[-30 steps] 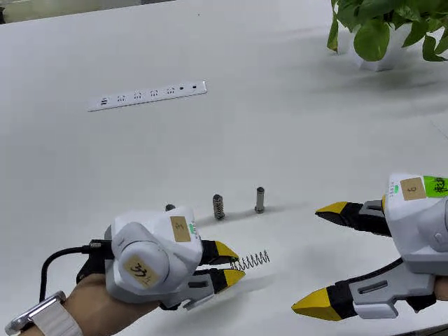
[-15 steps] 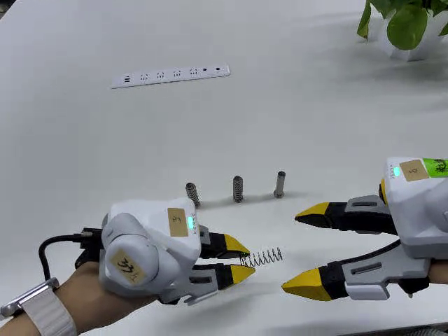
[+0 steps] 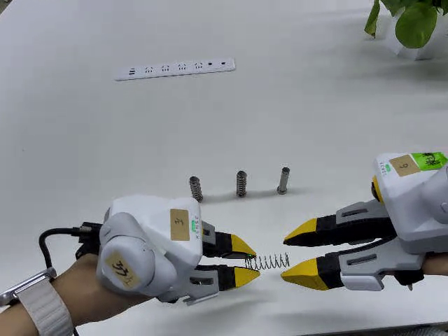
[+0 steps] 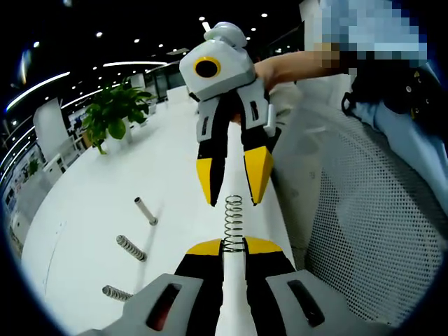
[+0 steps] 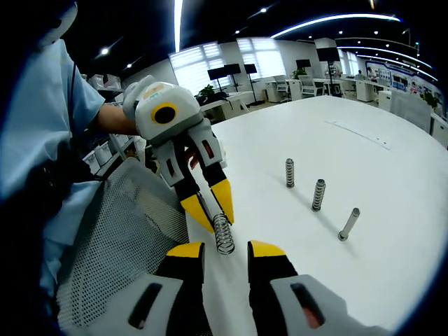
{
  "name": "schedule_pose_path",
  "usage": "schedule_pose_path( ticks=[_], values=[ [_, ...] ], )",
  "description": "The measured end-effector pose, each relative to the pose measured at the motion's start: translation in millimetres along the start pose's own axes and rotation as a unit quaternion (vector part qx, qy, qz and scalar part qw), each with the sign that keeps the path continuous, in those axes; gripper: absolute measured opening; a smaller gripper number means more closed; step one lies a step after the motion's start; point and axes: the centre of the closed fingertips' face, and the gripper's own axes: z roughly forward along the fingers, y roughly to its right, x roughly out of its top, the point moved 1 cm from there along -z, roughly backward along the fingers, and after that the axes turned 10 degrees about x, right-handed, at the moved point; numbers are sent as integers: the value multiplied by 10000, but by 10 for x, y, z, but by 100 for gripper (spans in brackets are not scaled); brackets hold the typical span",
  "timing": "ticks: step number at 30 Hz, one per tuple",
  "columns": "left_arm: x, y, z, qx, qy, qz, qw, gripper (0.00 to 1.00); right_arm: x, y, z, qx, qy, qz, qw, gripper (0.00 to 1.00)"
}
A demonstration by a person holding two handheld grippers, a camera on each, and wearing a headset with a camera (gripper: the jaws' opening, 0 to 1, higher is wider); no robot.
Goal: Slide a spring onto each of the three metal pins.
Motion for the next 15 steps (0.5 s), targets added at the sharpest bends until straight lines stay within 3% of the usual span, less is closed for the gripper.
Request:
schedule_pose_path(
  ticks=[15],
  values=[
    [-4, 12, 4, 8, 10, -112, 9999, 10, -9, -3, 19, 54, 16, 71, 10000, 12]
  ],
)
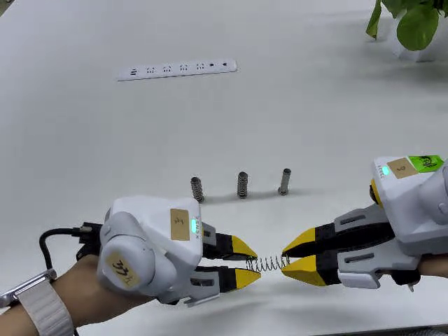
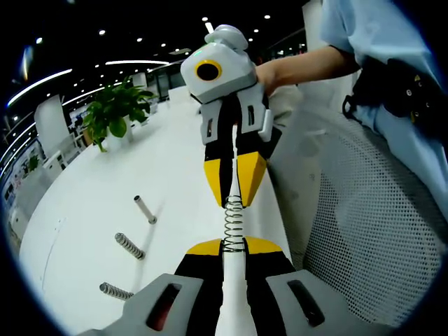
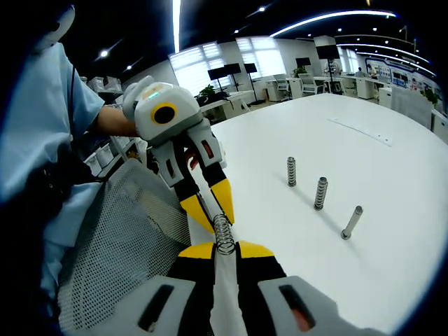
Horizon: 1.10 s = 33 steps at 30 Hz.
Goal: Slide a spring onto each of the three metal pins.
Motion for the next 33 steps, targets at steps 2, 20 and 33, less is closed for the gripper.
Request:
schedule_pose_path(
  ticks=[2, 20, 33],
  values=[
    [3, 3, 6, 2, -3, -27, 10000, 10, 0, -1, -5, -2, -21, -24, 10000, 12],
    [22, 12, 103, 44, -168, -283, 9994, 10, 147, -31, -33, -255, -620, -594, 9960, 12],
    [-7, 8, 168, 84, -266, -410, 9988, 10, 189, -47, 41, -290, -1297, -1113, 9849, 12]
  ],
)
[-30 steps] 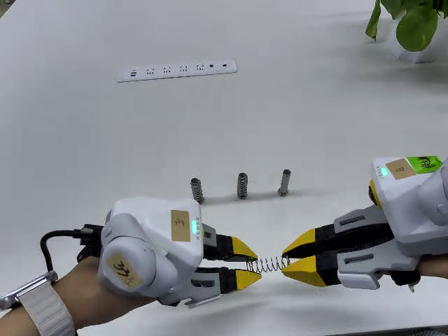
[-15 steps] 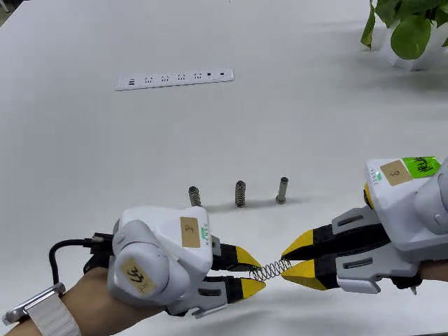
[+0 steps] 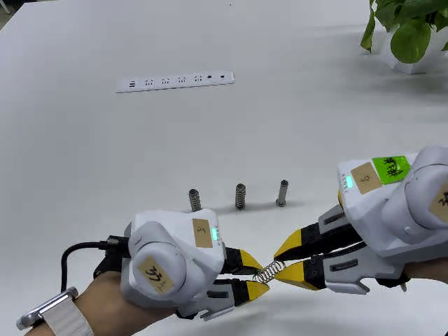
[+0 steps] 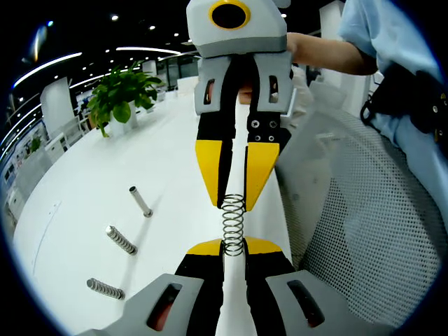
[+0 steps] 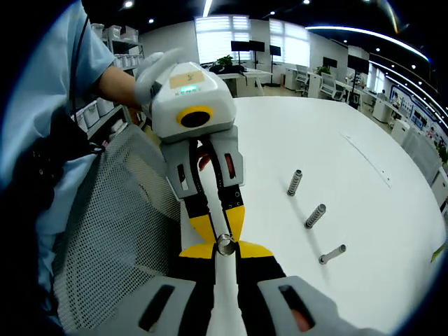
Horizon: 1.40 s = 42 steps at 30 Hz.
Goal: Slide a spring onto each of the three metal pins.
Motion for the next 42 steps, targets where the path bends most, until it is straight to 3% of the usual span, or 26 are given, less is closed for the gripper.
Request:
schedule_pose_path(
  ticks=[5, 7, 16, 25, 33, 42],
  values=[
    [-4, 11, 26, -27, -34, -11, 10000, 10, 22, -15, 29, 40, -285, -218, 9993, 12],
    [-12, 2, 47, 24, -66, 23, 10000, 10, -19, 18, 19, -35, -616, -350, 9975, 12],
    [8, -16, 110, 37, -6, -82, 10000, 10, 1, 36, 39, 50, -849, -466, 9953, 12],
    [35, -8, 134, 46, 80, -105, 9999, 10, -4, 54, -24, 104, -850, -364, 9957, 15],
    [65, 6, 169, 25, 104, -137, 9998, 10, -115, 49, 11, 307, -1383, -459, 9889, 18],
    [89, 53, 216, -49, 57, -150, 9999, 10, -189, 70, 54, 466, -1592, -388, 9854, 17]
  ],
)
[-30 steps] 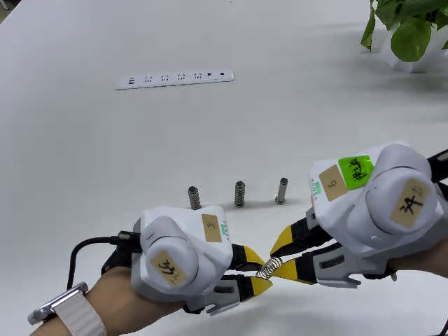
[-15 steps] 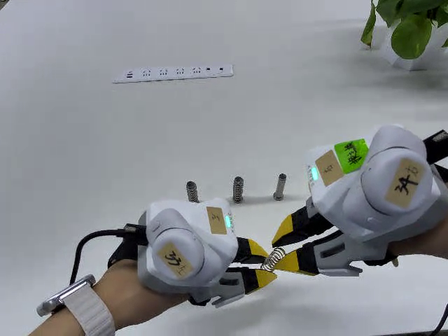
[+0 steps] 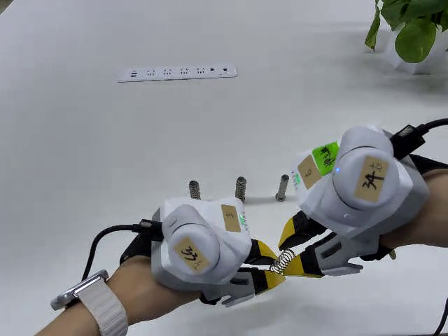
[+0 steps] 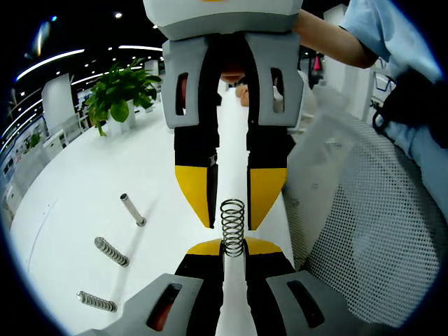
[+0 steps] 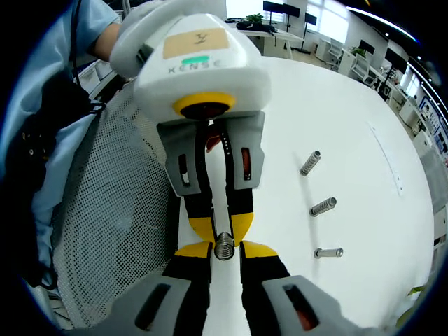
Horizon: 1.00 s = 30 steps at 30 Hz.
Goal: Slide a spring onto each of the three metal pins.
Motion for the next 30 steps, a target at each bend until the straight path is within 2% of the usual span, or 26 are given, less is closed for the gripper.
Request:
schedule_pose_path(
  ticks=[9, 20, 25, 30],
  values=[
    [78, 6, 24, -18, 64, 32, 10000, 10, -44, -6, 23, 73, -110, 7, 9999, 15],
    [88, 32, 21, -66, 79, 215, 9997, 10, -68, -40, 26, 159, -118, 8, 9998, 13],
    [90, 17, -3, -43, 85, 162, 9998, 10, -45, -33, 16, 123, -77, -25, 9999, 12],
    [62, 49, -30, -48, 85, 56, 9999, 10, -25, -68, 45, 162, -143, -105, 9997, 12]
  ],
)
